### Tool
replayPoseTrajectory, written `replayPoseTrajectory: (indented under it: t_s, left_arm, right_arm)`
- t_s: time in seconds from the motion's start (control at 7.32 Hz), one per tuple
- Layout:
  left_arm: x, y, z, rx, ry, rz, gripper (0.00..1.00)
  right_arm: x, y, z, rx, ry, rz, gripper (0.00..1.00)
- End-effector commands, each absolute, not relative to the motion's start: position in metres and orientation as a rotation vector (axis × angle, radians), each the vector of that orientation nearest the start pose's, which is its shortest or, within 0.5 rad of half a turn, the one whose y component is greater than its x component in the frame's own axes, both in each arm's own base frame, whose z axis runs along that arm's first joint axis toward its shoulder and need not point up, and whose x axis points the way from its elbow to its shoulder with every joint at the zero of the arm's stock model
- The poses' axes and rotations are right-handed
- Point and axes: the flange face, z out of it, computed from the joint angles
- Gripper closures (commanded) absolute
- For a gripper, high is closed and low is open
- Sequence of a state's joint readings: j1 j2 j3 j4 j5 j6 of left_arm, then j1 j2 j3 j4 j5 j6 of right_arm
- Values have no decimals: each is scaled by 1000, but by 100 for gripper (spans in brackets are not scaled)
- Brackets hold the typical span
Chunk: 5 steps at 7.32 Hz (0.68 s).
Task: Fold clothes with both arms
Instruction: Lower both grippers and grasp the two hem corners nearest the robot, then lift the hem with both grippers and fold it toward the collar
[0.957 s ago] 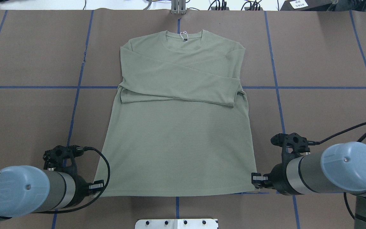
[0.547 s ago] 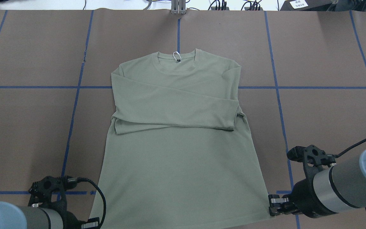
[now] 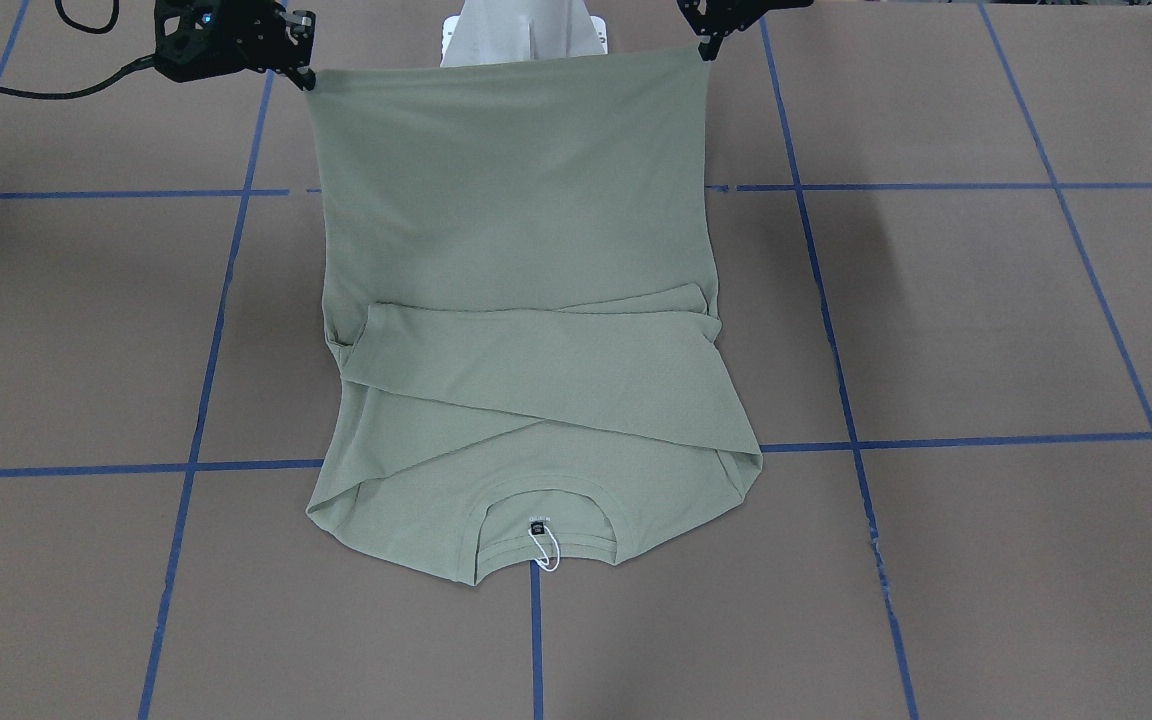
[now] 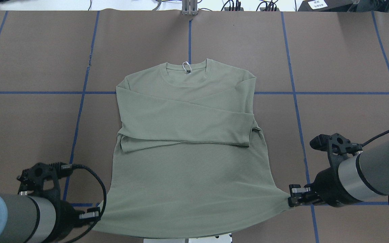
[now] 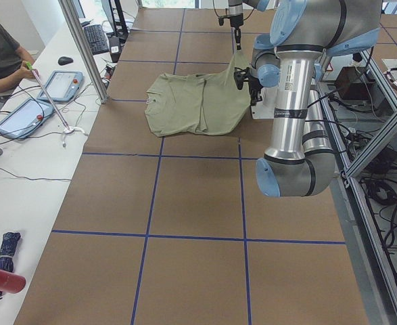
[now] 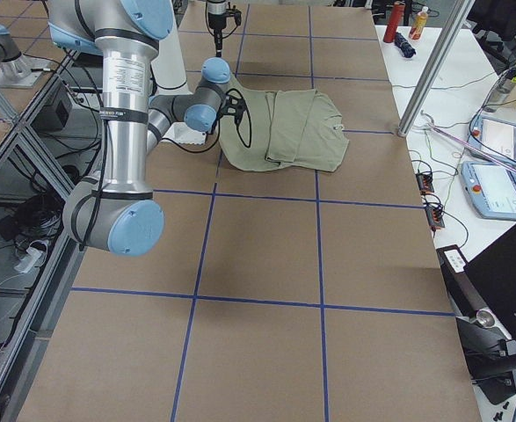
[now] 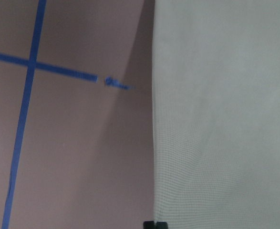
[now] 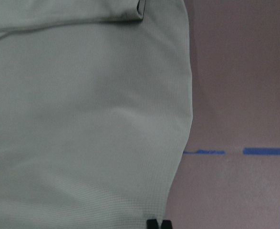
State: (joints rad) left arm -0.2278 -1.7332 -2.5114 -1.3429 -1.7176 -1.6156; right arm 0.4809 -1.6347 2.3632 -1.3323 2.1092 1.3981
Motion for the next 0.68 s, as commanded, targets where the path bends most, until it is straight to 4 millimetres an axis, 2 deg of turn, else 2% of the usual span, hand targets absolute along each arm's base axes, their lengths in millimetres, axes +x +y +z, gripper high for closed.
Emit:
replayPoseTrajectory:
  t_s: [0.0, 0.14, 0.27, 0.41, 0.55]
  left_arm:
    - [321, -308, 206, 83, 896, -215, 100]
    - [321, -366, 199, 117, 884, -230, 100]
    - [323, -415, 207, 142, 837, -269, 100]
    - [323, -456, 214, 173, 804, -274, 100]
    - [324, -500, 226, 189, 795, -323, 100]
  right_arm:
    - [-291, -326, 295, -27, -1059, 97, 100]
    - [-299, -377, 282, 31, -1075, 161, 100]
    - [-313, -430, 283, 59, -1054, 221, 100]
    - [-331, -482, 276, 104, -1028, 246, 100]
    - [-351, -533, 279, 130, -978, 259, 100]
